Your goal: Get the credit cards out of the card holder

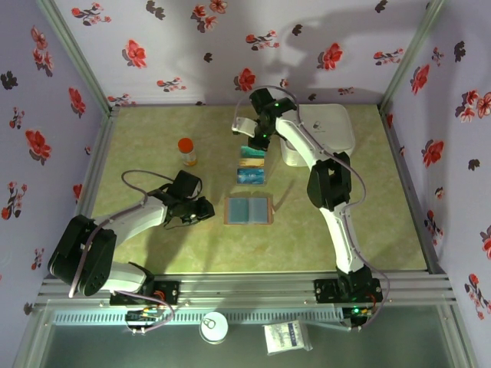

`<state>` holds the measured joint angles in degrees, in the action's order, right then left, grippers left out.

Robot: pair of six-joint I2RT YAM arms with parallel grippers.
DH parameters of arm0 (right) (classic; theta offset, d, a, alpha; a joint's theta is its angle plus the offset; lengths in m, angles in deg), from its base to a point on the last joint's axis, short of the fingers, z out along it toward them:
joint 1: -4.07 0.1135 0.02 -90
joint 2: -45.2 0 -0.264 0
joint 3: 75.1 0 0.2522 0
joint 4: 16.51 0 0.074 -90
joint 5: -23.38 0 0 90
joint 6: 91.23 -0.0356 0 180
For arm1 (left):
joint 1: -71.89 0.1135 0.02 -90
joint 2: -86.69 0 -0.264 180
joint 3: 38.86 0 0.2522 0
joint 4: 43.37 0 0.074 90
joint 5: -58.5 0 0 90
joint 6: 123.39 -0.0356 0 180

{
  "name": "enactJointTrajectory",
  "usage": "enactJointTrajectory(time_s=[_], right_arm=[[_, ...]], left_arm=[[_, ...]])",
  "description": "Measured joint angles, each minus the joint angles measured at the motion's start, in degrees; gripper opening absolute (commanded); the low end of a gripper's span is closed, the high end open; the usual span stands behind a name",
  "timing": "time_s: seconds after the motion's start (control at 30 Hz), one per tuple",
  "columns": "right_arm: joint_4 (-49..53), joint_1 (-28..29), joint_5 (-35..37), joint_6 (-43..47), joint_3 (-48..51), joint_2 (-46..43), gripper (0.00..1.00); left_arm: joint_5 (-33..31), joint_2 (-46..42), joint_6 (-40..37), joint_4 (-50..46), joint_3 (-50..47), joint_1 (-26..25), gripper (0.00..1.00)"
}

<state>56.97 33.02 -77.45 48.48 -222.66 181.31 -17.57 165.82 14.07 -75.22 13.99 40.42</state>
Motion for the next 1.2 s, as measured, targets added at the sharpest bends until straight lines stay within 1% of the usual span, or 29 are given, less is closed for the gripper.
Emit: enactJointTrajectory(time_s=[0.33,0.77,1.2], right_arm=[[-3.1,-0.4,1.9,-1.4,0.0,0.0,0.12],[-7.1,-0.3,1.6,-5.1,0.9,0.2,0.14],[-9.0,-0.3,0.2,-6.5,3.0,3.5,0.15]], left_arm=[[0.0,0.0,0.0,0.0,0.0,0.0,0.21],[0.2,0.9,0.0,0.0,0.0,0.0,0.21],[0.2,0.9,0.0,0.1,0.0,0.1,0.21]])
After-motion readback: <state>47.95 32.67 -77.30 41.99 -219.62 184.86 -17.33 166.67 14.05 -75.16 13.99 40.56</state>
